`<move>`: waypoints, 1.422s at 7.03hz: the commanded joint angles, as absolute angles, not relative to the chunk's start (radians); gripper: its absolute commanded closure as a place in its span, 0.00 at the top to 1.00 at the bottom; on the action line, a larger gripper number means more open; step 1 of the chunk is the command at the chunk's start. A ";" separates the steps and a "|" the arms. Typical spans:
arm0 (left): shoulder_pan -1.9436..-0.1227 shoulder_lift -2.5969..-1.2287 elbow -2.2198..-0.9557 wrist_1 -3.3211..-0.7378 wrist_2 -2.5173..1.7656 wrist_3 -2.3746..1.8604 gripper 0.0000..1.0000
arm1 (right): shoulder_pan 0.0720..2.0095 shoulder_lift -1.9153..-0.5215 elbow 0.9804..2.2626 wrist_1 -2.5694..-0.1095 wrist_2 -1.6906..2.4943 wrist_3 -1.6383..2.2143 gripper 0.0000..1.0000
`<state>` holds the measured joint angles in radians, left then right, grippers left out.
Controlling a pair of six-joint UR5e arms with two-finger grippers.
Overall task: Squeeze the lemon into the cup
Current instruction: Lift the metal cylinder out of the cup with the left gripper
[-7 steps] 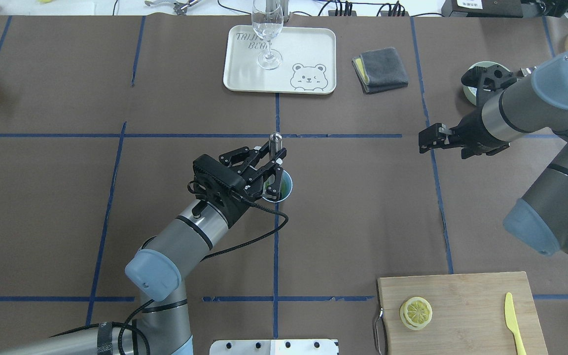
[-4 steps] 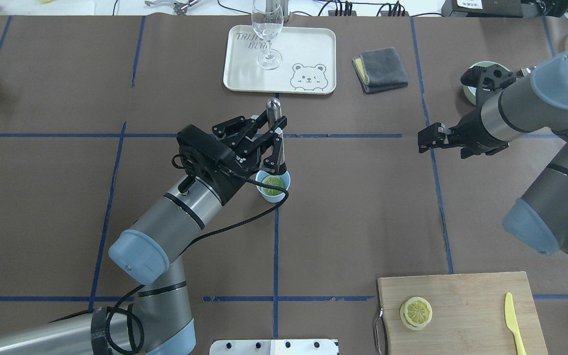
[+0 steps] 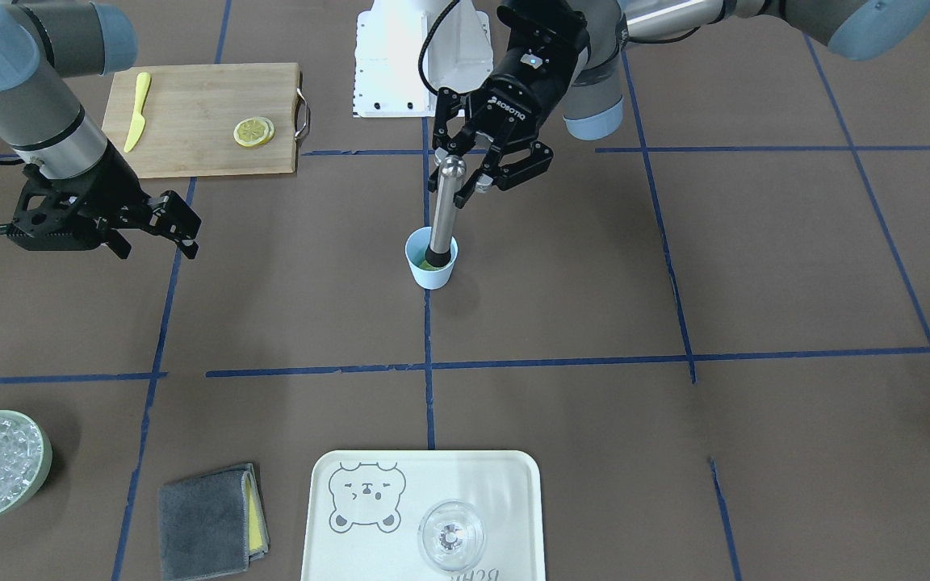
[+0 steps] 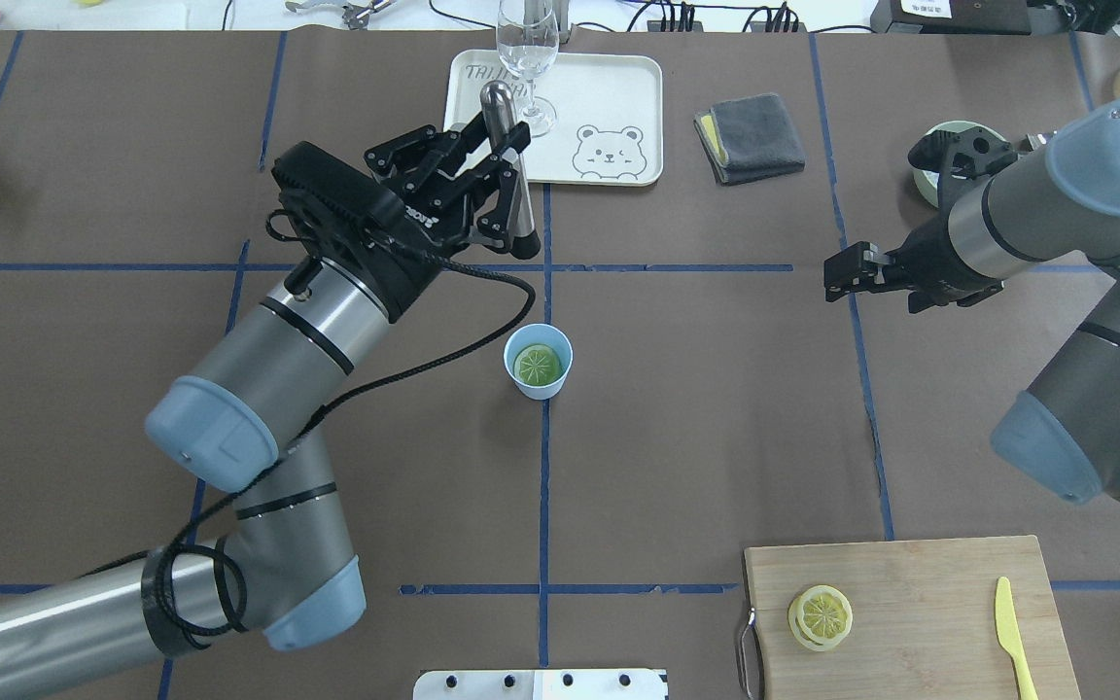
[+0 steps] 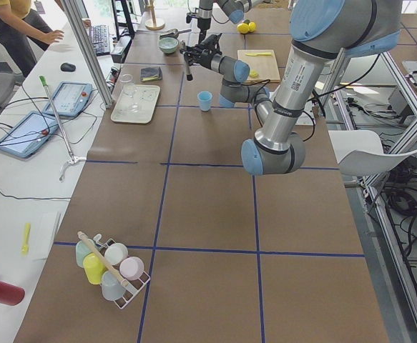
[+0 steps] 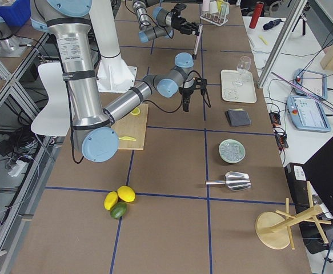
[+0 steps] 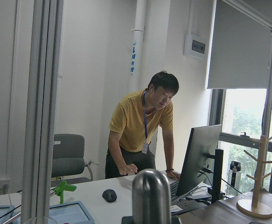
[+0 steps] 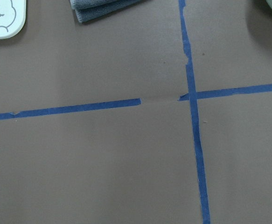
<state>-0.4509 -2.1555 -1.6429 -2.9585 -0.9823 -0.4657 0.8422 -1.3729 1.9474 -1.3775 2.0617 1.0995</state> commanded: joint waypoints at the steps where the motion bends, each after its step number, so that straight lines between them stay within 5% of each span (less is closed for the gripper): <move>1: -0.596 -2.096 -1.647 -2.842 -1.233 -0.547 0.00 | 0.842 -1.373 1.944 -1.378 2.062 1.104 1.00; 7: -0.992 -1.901 -1.669 -2.380 -2.042 -0.874 0.00 | 0.842 -1.368 1.944 -1.376 2.060 1.106 1.00; 10: -0.993 -1.709 -1.689 -2.125 -2.040 -0.851 0.00 | 0.842 -1.370 1.945 -1.376 2.060 1.106 1.00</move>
<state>-0.9916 -1.7725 -1.6883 -2.2177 -2.0342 -0.8582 0.8421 -1.3686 1.9453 -1.3761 2.0601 1.1070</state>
